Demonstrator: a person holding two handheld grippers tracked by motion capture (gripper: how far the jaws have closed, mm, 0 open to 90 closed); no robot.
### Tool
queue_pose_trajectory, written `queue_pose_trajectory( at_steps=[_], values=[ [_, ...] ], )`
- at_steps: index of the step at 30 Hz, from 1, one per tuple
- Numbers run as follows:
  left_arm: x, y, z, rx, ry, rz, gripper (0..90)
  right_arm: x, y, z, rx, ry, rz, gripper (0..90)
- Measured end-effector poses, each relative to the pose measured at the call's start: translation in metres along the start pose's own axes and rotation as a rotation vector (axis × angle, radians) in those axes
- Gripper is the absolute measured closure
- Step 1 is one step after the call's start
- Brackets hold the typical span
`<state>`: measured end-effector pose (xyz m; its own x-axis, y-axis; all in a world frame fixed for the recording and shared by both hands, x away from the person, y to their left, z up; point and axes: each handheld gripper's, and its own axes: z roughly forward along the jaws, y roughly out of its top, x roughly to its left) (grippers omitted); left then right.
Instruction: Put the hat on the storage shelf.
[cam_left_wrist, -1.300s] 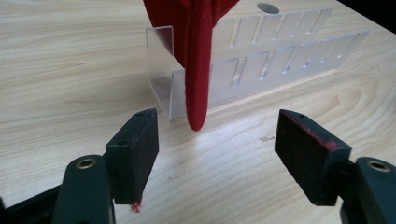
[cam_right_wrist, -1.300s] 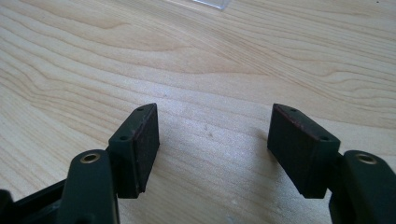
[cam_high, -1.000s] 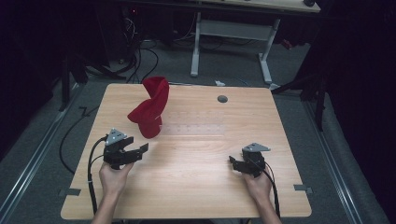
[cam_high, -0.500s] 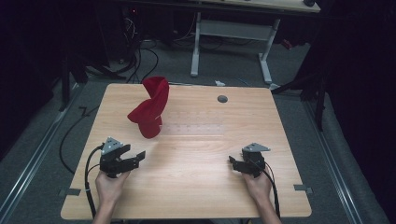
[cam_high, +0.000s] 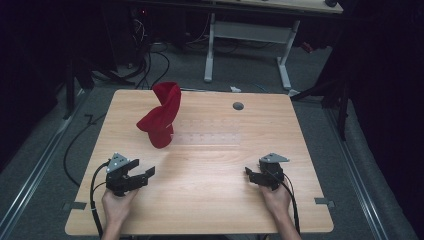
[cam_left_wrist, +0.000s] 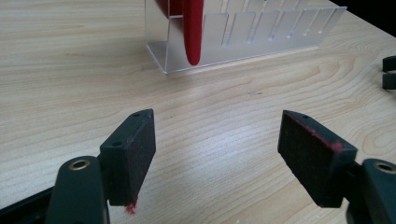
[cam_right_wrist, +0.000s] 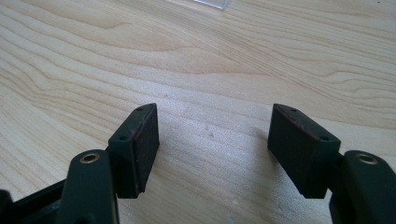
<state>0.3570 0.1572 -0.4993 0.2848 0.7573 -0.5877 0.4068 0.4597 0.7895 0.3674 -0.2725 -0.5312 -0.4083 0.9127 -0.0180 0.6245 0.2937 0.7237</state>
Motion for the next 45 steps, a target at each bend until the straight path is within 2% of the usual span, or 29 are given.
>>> queue_pose_trajectory(
  at_steps=[3,7,13,17,28,31,38,45],
  values=[
    [0.003,-0.005,0.002,0.004,0.011,-0.003,28.3,0.000,0.000,0.000,0.000,0.000,0.000,34.1],
    [0.007,-0.013,0.004,0.028,0.026,0.016,30.8,0.000,0.000,0.000,0.000,0.000,0.000,34.1],
    [0.005,-0.021,0.009,0.045,0.027,0.040,31.3,0.000,0.000,0.000,0.000,0.000,0.000,34.1],
    [0.005,-0.024,0.015,0.050,0.037,0.029,30.5,0.000,0.000,0.000,0.000,0.000,0.000,34.1],
    [0.005,-0.039,0.036,0.062,0.121,0.103,29.7,0.000,0.000,0.000,0.000,-0.002,0.002,34.1],
    [0.005,-0.042,0.043,0.060,0.141,0.139,30.3,0.001,0.000,0.000,0.001,-0.004,0.005,34.0],
    [0.004,-0.045,0.054,0.085,0.189,0.174,30.2,0.001,0.000,0.000,0.001,-0.004,0.005,34.0],
    [0.004,-0.044,0.056,0.079,0.203,0.171,29.7,0.001,0.000,0.000,0.001,-0.004,0.004,33.8]
  ],
)
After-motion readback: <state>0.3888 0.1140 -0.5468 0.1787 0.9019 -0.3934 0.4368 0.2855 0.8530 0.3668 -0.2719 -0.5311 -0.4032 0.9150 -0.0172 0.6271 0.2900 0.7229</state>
